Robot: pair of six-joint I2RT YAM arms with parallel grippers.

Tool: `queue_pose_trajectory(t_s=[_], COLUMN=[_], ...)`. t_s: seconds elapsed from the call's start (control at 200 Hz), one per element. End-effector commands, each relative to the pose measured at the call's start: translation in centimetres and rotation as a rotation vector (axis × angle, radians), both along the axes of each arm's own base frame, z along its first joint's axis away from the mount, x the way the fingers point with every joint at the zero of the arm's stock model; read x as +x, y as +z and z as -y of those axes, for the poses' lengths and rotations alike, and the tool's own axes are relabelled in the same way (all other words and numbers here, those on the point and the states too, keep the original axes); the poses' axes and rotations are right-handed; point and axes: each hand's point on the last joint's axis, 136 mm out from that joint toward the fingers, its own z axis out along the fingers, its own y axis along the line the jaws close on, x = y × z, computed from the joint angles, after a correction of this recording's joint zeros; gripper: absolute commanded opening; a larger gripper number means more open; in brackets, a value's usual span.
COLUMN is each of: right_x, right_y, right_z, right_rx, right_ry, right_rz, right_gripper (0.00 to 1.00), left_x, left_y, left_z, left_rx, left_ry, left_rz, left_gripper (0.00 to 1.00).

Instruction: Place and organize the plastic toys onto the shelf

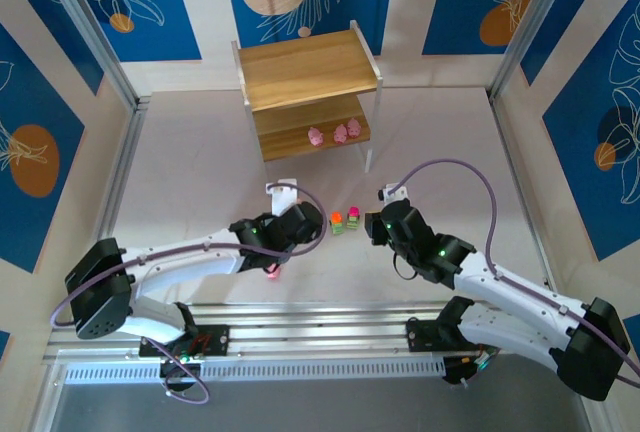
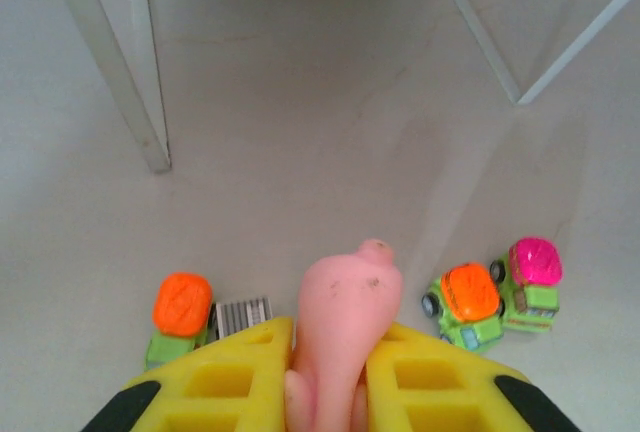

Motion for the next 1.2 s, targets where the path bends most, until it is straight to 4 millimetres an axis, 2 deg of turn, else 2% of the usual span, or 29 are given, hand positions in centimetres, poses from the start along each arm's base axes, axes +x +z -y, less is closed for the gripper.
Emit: queue_pose_trajectory(t_s=[0.0,0.34,0.7,0.94,1.196], right_x=[-0.3,-0.4,-0.4,-0.4,-0.3], right_y=[-0.2,-0.1,0.0,0.0,-0.2], right_z=[0.2,0.3,0.4,0.5,0.6], right_rx=[0.029,0.072,0.102,0.112,0.119], right_ry=[-0.002,0.001,0.004,0.001,0.000], right_rz=[-0.013,-0.028,-0.040,-0.045,-0.053], right_gripper=[0.27,0.27,0.27,0.27,0.27], left_x=[1.4,6.1,9.9,12.0,13.7], left_y=[1.3,3.8,5.8,6.1,5.6], left_z=[0.5,0.9,0.7,0.6,0.2], left_rx=[0.027,0.026,0.026,0.030,0.045], left_ry=[-0.026,0.004,0.032,0.052,0.069], left_rz=[0.009,0.037,0.055,0.066,0.058], left_gripper=[0.19,0.19,0.18,0.19,0.19])
